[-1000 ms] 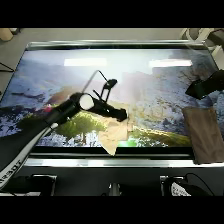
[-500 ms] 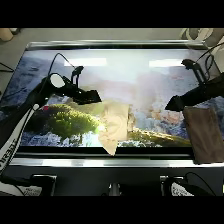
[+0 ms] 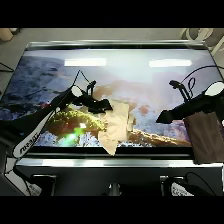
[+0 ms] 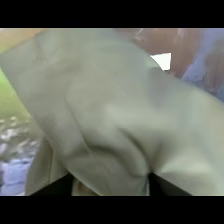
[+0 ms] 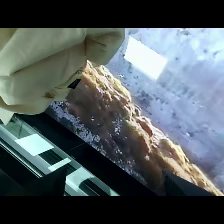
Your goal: Fold the shirts.
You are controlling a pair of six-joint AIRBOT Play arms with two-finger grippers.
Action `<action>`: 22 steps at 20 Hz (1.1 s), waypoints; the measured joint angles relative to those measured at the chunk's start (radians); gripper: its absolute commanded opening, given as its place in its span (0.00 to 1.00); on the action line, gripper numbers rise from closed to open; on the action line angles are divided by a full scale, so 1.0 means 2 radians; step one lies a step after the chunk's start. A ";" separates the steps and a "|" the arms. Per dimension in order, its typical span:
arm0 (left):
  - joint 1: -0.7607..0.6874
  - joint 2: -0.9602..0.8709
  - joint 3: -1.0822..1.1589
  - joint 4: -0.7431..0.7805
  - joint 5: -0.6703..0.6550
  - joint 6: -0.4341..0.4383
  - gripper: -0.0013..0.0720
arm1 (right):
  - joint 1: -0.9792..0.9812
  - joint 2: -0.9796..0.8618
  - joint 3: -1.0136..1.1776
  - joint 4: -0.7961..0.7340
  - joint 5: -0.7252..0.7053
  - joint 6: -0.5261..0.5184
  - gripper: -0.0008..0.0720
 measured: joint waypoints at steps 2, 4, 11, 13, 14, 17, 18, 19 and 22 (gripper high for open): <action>-0.006 -0.006 0.000 -0.010 0.010 0.002 0.06 | 0.003 0.000 -0.032 0.017 -0.015 -0.010 0.95; -0.006 -0.007 0.000 -0.016 0.014 0.010 0.05 | 0.019 -0.001 -0.060 0.031 -0.037 -0.019 0.99; -0.007 0.004 0.001 -0.021 -0.013 0.040 0.05 | 0.108 -0.041 -0.100 0.138 -0.147 -0.051 0.99; -0.007 0.010 0.001 -0.021 -0.016 0.042 0.05 | 0.127 -0.054 -0.102 0.173 -0.155 -0.075 0.99; -0.007 0.012 0.001 -0.021 -0.018 0.043 0.05 | 0.136 -0.059 -0.103 0.184 -0.155 -0.087 0.98; -0.007 0.019 0.001 -0.020 -0.022 0.045 0.05 | 0.163 -0.071 -0.104 0.206 -0.145 -0.116 0.39; -0.007 0.021 0.001 -0.020 -0.022 0.046 0.05 | 0.170 -0.072 -0.104 0.210 -0.144 -0.121 0.02; -0.007 0.025 0.001 -0.020 -0.023 0.049 0.05 | 0.174 -0.074 -0.104 0.214 -0.143 -0.125 0.04; -0.006 0.051 0.001 -0.020 -0.020 0.066 0.05 | 0.177 -0.067 -0.097 0.218 -0.135 -0.133 0.03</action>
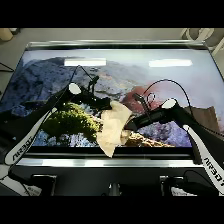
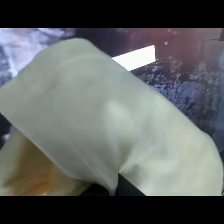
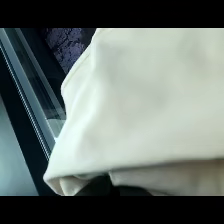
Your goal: Fold the shirts.
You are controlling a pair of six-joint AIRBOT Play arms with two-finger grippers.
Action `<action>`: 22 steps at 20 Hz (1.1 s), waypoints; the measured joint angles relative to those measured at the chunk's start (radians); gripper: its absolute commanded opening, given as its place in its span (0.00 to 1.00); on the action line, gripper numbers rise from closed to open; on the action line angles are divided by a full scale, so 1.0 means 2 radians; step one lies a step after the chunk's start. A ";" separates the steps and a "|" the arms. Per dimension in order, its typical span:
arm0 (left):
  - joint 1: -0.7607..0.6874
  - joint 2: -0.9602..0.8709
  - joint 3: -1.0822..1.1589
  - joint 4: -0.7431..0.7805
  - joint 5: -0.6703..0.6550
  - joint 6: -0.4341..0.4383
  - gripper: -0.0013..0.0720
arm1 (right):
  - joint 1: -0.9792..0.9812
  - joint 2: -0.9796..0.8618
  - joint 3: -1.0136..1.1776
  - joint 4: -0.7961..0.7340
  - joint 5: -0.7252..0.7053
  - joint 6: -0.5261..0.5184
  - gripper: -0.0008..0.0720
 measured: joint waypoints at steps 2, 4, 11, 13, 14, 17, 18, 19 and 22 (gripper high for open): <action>0.004 0.035 0.001 0.001 0.006 0.017 0.05 | -0.009 0.019 0.021 -0.003 0.011 -0.003 0.03; 0.011 0.085 0.005 0.006 0.017 0.035 0.05 | -0.029 0.050 0.062 -0.010 0.024 -0.004 0.03; 0.033 0.316 0.044 0.043 0.106 0.069 0.05 | -0.092 0.190 0.339 -0.080 0.048 0.018 0.03; 0.033 0.373 0.048 0.052 0.127 0.075 0.05 | -0.096 0.218 0.399 -0.103 0.044 0.034 0.03; 0.031 0.396 0.050 0.057 0.135 0.077 0.05 | -0.098 0.228 0.420 -0.109 0.044 0.043 0.03; 0.018 0.433 0.051 0.084 0.118 0.079 0.05 | -0.101 0.244 0.453 -0.124 0.057 0.067 0.04; 0.013 0.439 0.049 0.102 0.098 0.073 0.05 | -0.101 0.245 0.458 -0.128 0.070 0.072 0.04; 0.010 0.443 0.045 0.121 0.079 0.059 0.05 | -0.101 0.246 0.463 -0.131 0.081 0.076 0.04; 0.005 0.450 0.007 0.191 0.031 0.010 0.05 | -0.102 0.226 0.468 -0.143 0.141 0.082 0.04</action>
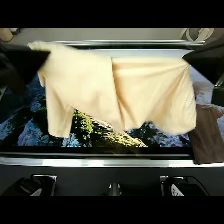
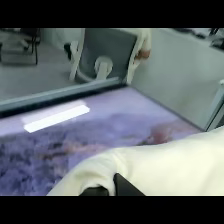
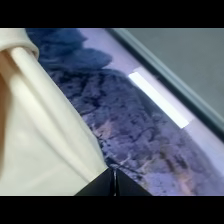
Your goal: Fold the shirts.
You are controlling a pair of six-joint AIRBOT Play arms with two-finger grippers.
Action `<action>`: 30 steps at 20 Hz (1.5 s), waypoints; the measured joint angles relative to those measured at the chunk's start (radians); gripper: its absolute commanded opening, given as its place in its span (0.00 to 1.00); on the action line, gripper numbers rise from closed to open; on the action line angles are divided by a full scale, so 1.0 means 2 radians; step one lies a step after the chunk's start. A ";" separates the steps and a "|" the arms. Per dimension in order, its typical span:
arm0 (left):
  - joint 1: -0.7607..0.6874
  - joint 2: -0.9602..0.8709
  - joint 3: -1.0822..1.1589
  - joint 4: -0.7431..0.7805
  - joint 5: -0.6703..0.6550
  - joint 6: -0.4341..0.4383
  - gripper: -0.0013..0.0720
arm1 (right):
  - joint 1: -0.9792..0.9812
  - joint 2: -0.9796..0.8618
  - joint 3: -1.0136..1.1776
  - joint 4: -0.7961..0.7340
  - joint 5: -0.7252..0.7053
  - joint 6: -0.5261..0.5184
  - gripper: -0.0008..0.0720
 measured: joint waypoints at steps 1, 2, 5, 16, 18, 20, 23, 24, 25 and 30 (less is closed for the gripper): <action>-0.001 0.001 -0.023 0.013 -0.008 -0.012 0.05 | 0.000 -0.012 -0.002 -0.009 0.021 0.002 0.03; -0.002 0.001 -0.050 0.023 -0.015 -0.023 0.05 | 0.000 -0.028 -0.008 -0.013 0.043 0.003 0.03; -0.013 -0.006 -0.148 0.044 -0.012 -0.067 0.05 | 0.004 -0.088 -0.043 -0.023 0.059 0.003 0.04; -0.060 -0.121 -0.322 0.055 0.122 -0.125 0.05 | 0.108 -0.362 -0.099 -0.024 -0.032 0.007 0.79; -0.050 -0.130 -0.325 0.055 0.127 -0.127 0.05 | 0.100 -0.368 -0.090 -0.033 -0.031 0.009 0.80; -0.037 -0.134 -0.327 0.055 0.126 -0.128 0.05 | 0.071 -0.361 -0.083 -0.051 -0.020 0.011 0.79; -0.021 -0.135 -0.328 0.055 0.120 -0.129 0.05 | -0.002 -0.355 -0.088 -0.081 0.005 0.031 0.79; -0.019 -0.135 -0.328 0.054 0.120 -0.129 0.05 | -0.025 -0.354 -0.099 -0.088 0.014 0.039 0.82; -0.017 -0.136 -0.328 0.054 0.119 -0.129 0.05 | -0.046 -0.353 -0.116 -0.093 0.018 0.047 0.86; -0.014 -0.136 -0.328 0.051 0.117 -0.129 0.05 | -0.079 -0.351 -0.245 -0.105 0.005 0.062 0.87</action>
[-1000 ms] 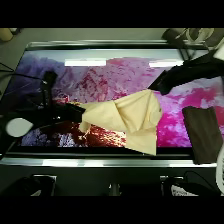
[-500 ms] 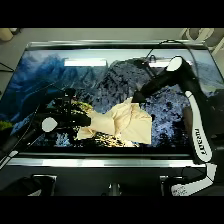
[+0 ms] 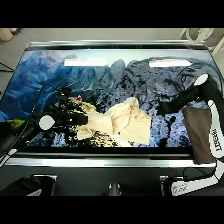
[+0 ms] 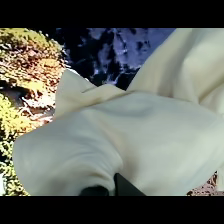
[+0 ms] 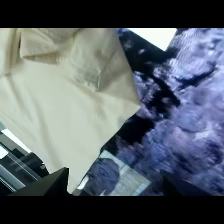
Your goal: Fold the shirts.
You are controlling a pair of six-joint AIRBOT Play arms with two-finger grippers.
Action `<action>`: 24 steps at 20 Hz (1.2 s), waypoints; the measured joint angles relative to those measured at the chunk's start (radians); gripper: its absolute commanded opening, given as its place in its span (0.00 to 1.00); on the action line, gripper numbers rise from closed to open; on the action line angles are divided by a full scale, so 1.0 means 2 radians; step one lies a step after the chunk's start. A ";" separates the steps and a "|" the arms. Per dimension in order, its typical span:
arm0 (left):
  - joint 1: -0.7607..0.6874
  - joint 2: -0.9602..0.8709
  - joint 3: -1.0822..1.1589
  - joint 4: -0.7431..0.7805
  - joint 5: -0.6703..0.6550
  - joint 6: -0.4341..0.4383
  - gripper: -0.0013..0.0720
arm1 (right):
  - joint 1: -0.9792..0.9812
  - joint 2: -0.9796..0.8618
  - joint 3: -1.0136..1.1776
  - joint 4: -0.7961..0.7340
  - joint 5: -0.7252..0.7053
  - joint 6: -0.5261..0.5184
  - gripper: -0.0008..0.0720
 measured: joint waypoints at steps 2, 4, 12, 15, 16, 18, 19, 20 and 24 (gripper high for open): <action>0.001 0.000 0.000 -0.002 -0.001 0.000 0.05 | 0.006 -0.001 -0.047 -0.001 -0.021 0.002 0.85; 0.001 0.000 0.000 -0.002 -0.005 0.000 0.05 | 0.014 -0.002 -0.080 0.008 -0.042 0.002 0.84; 0.001 0.000 0.000 -0.004 -0.019 0.000 0.05 | 0.041 -0.004 -0.120 0.072 -0.097 0.006 0.04; 0.002 0.001 0.024 0.005 -0.051 0.014 0.05 | 0.044 0.016 -0.110 0.102 -0.094 -0.015 0.03; 0.002 0.004 0.043 0.018 -0.072 0.020 0.05 | 0.044 0.031 -0.098 0.108 -0.095 -0.022 0.03; 0.003 0.018 0.097 0.061 -0.117 0.028 0.05 | 0.045 0.079 -0.057 0.110 -0.095 -0.034 0.03; 0.003 0.029 0.133 0.087 -0.135 0.029 0.05 | 0.045 0.111 -0.026 0.110 -0.098 -0.038 0.03; 0.003 0.041 0.168 0.111 -0.148 0.028 0.05 | 0.045 0.148 0.011 0.104 -0.104 -0.038 0.03; 0.003 0.106 0.346 0.201 -0.184 -0.004 0.05 | 0.046 0.305 0.157 0.030 -0.189 -0.006 0.03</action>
